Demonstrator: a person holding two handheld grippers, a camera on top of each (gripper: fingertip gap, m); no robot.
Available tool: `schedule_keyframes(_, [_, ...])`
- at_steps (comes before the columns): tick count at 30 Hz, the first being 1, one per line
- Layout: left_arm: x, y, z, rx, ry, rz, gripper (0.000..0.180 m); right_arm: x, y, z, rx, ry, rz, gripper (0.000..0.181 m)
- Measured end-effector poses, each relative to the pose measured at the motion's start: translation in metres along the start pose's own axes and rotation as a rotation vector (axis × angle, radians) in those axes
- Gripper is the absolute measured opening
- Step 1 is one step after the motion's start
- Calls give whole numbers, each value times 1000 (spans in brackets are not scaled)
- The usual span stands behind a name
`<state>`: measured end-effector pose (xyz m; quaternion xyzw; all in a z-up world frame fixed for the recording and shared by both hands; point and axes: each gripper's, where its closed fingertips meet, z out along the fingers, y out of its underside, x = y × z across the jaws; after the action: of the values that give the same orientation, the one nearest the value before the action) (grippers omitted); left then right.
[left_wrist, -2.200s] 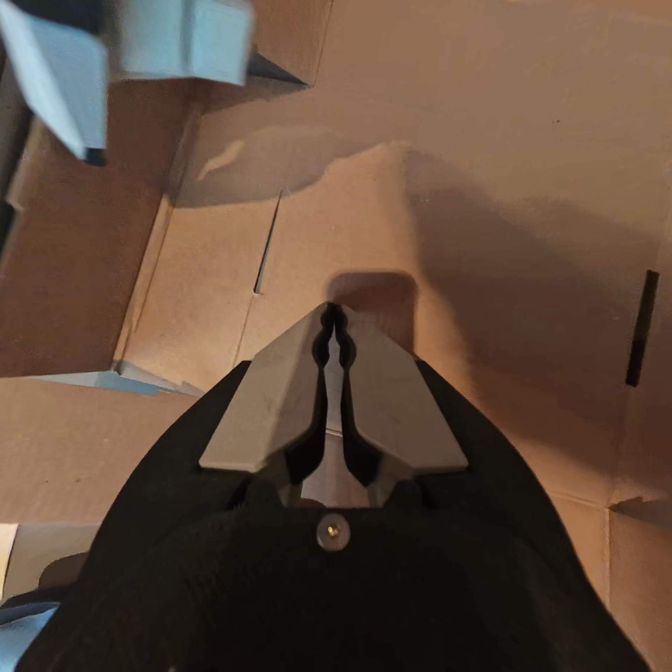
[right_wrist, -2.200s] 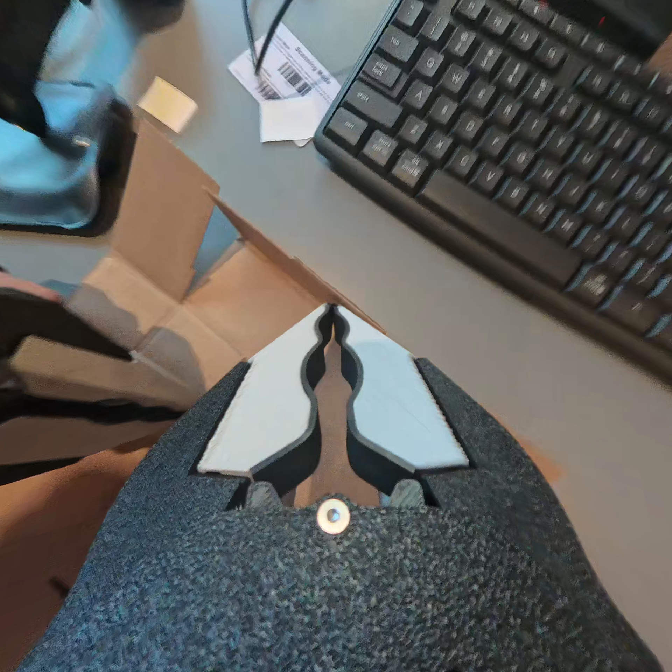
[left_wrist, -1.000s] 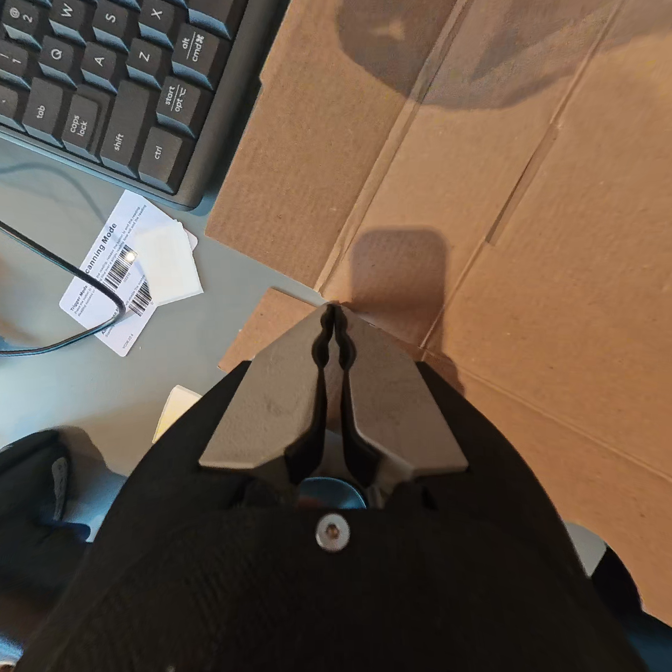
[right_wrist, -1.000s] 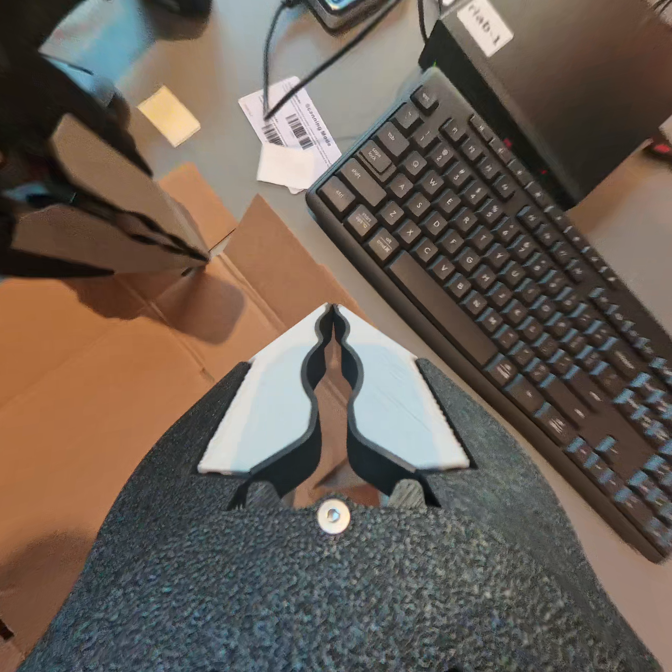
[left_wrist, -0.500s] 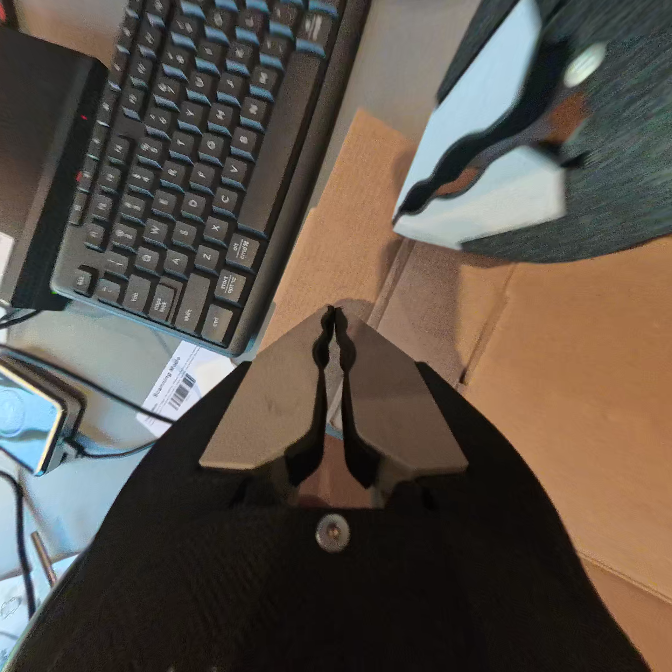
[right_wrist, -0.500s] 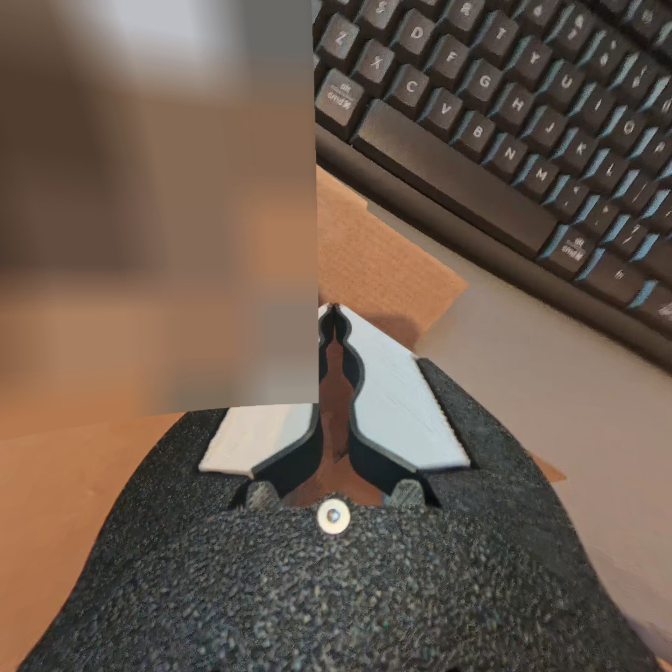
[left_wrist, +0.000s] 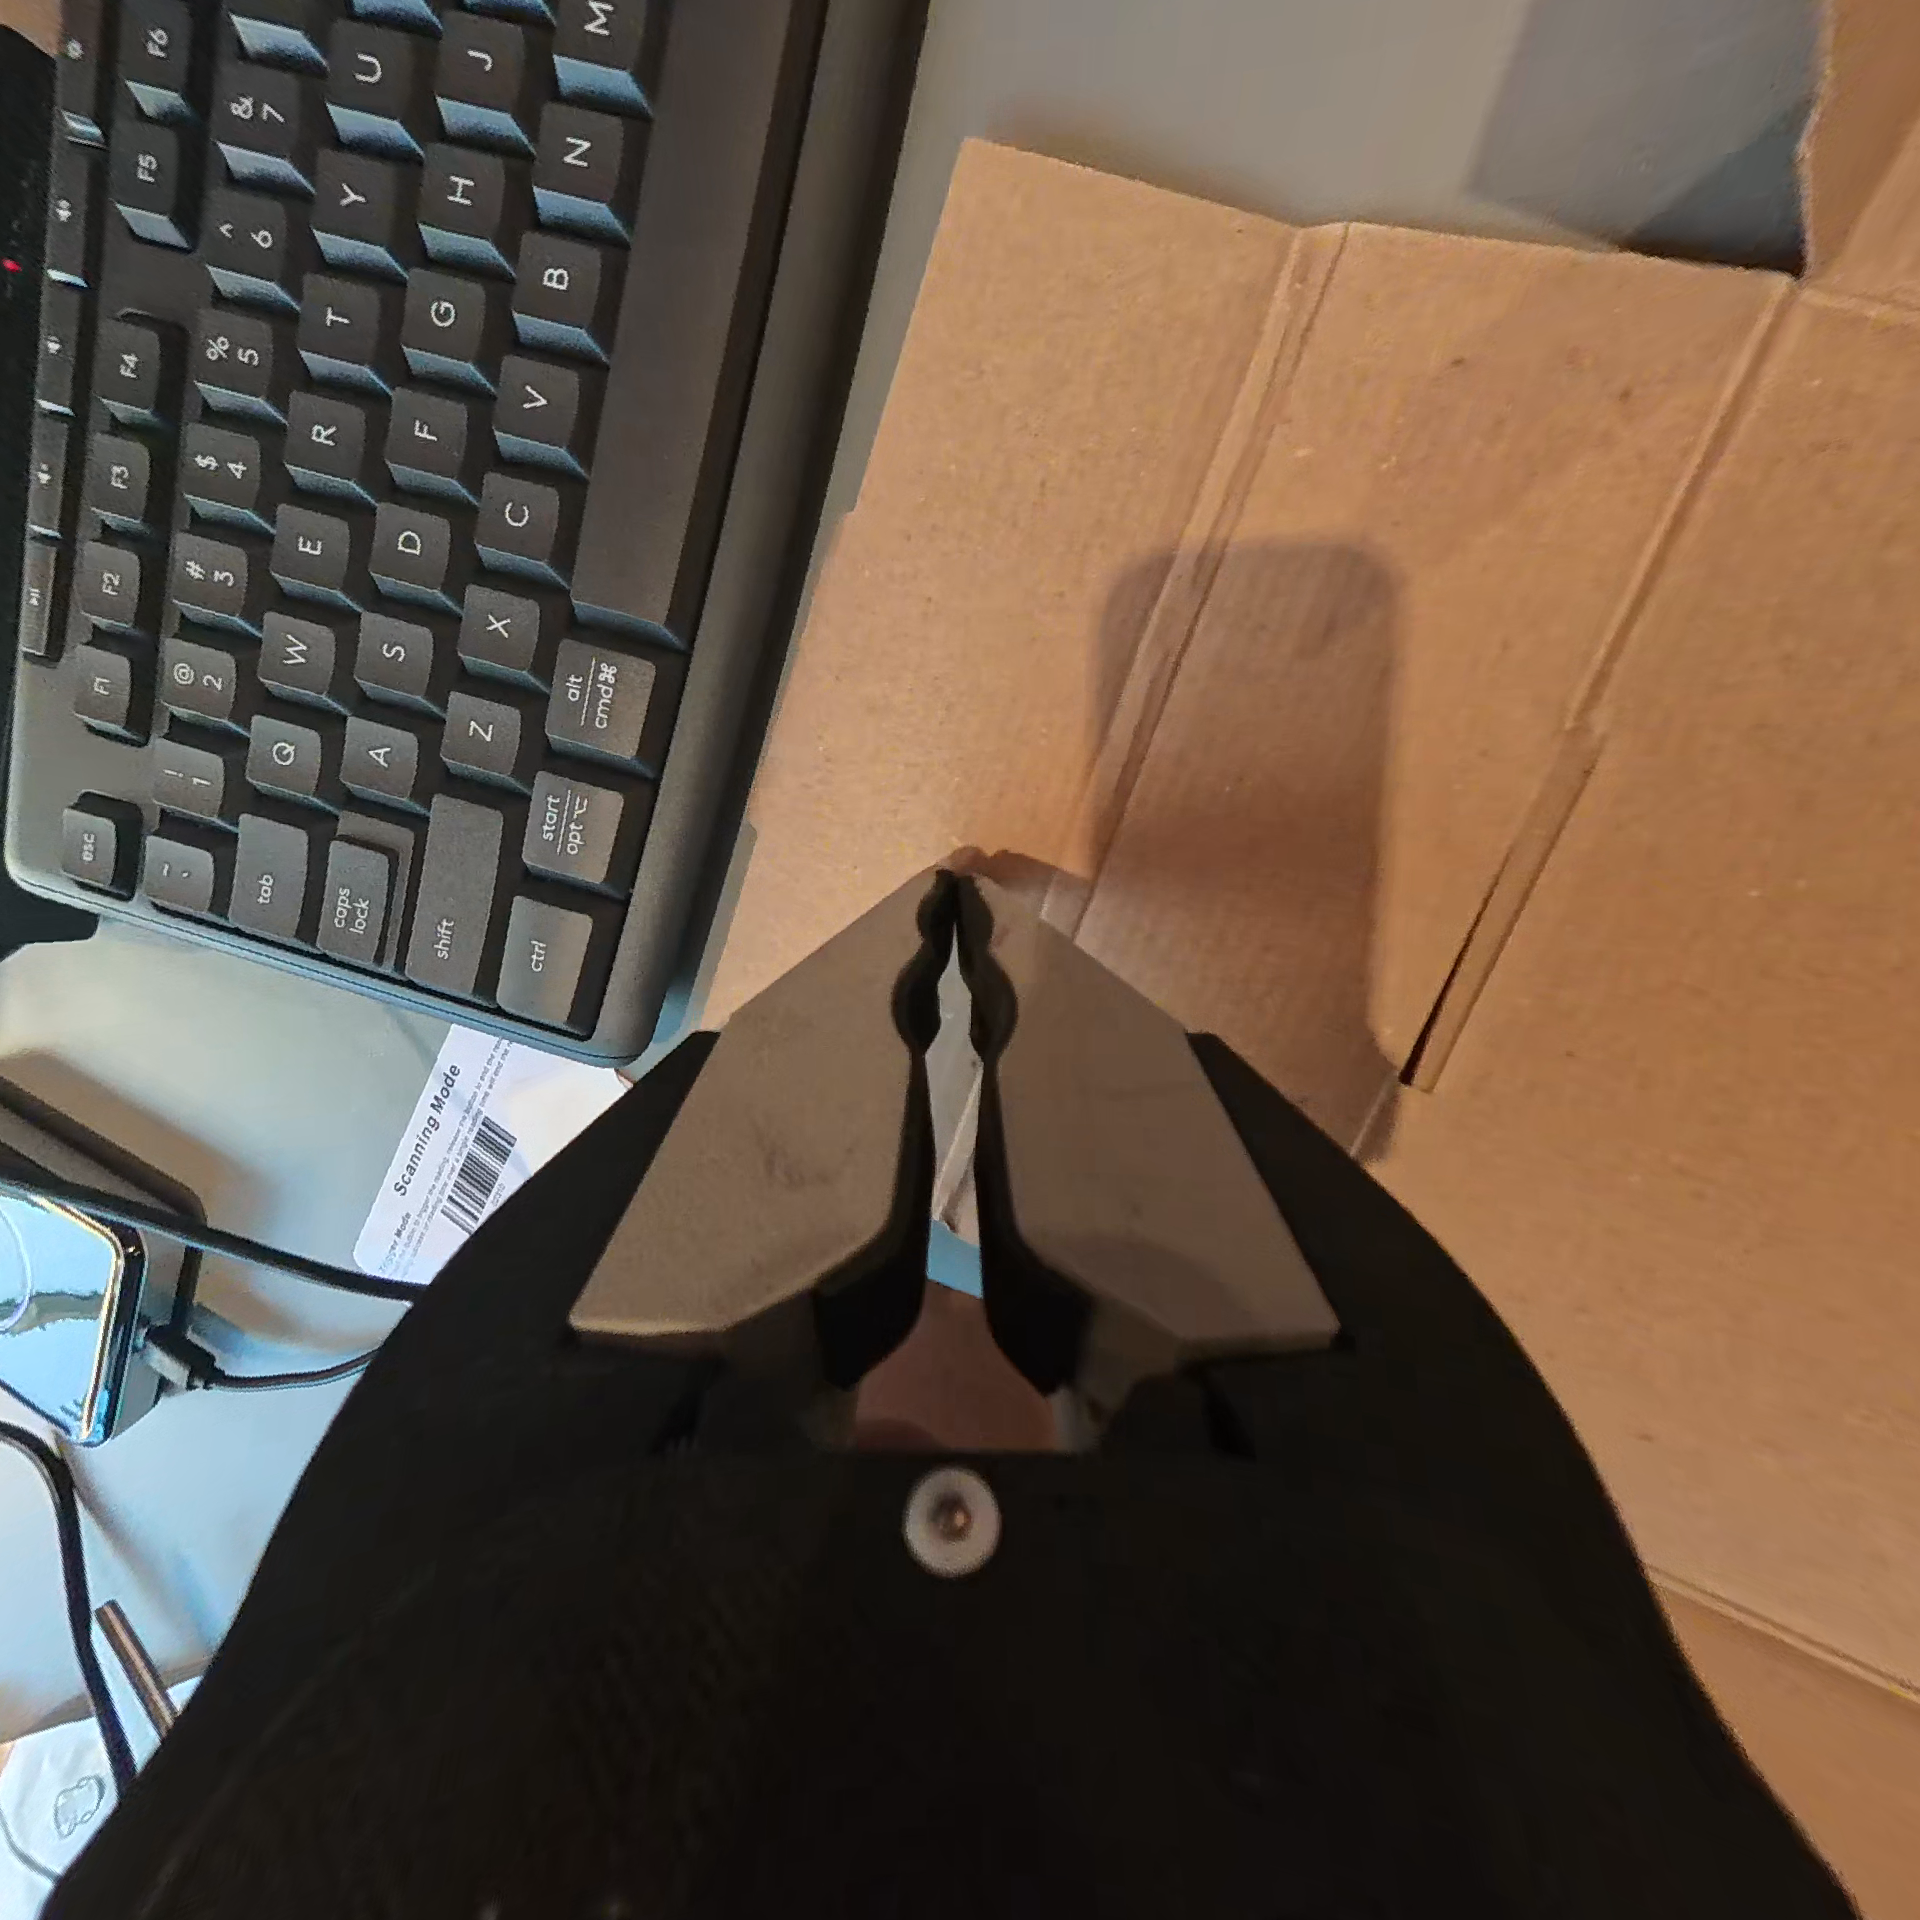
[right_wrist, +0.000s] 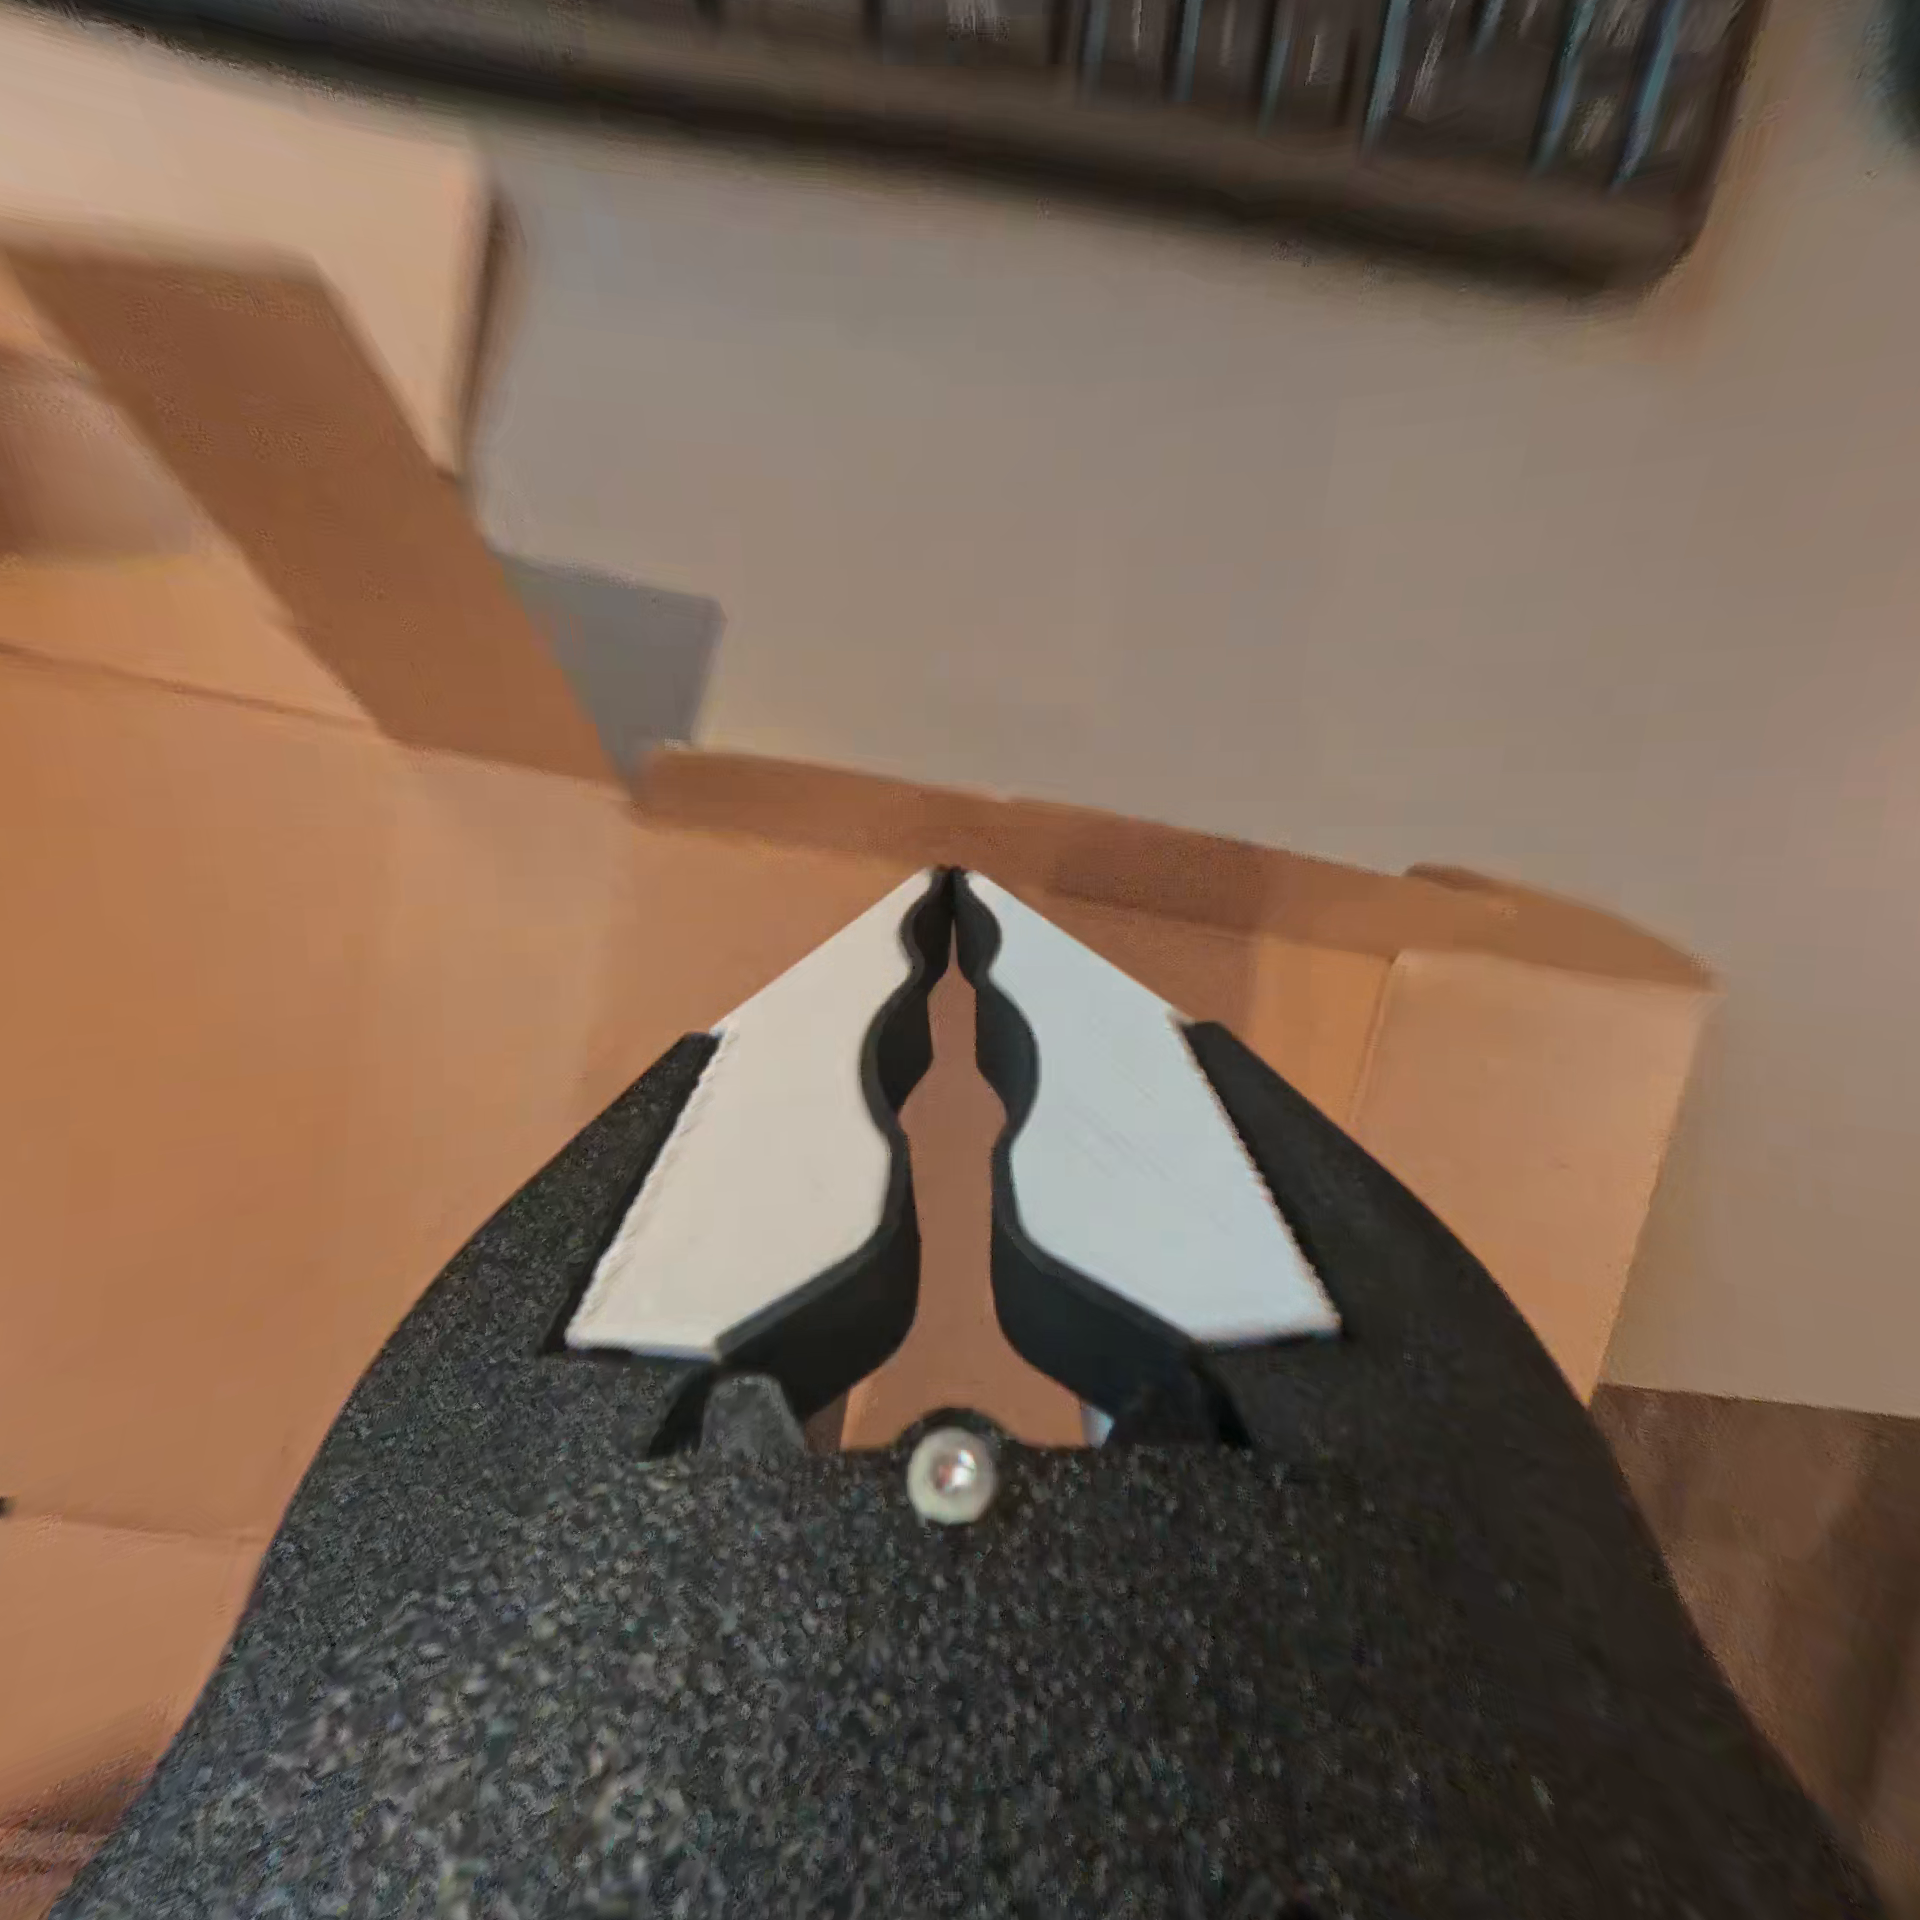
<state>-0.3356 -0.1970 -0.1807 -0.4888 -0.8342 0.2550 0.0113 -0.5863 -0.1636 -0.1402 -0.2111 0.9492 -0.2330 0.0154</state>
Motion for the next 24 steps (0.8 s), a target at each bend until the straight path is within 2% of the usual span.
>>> schedule_keyframes(2, [0,-1,-1,-6,0,7,0,1,19,31,-132,3,-52,0])
schedule_keyframes(4, [-5,-9,-8,6,-23,-1,0,0,7,39,-85,17,-77,0])
schedule_keyframes(6, [-4,-46,-34,166,-35,-23,0,-2,4,42,-121,15,-95,0])
schedule_keyframes(8, [23,-97,-67,351,61,0,0,-2,2,44,-144,2,-109,0])
schedule_keyframes(9, [43,-118,-75,396,115,52,0,-3,0,45,-147,-18,-98,0])
schedule_keyframes(11, [76,-139,-62,329,173,161,0,-4,-3,47,-148,-71,-59,0])
schedule_keyframes(14, [106,-163,-26,278,224,220,0,-6,-7,49,-135,-128,-10,0])
schedule_keyframes(19, [110,-169,39,120,201,210,0,-9,-12,51,-60,-204,103,0])
schedule_keyframes(21, [109,-167,51,118,230,135,0,-3,-7,46,-67,-215,184,0])
schedule_keyframes(24, [105,-168,54,109,248,83,0,13,-4,7,20,-211,258,0])
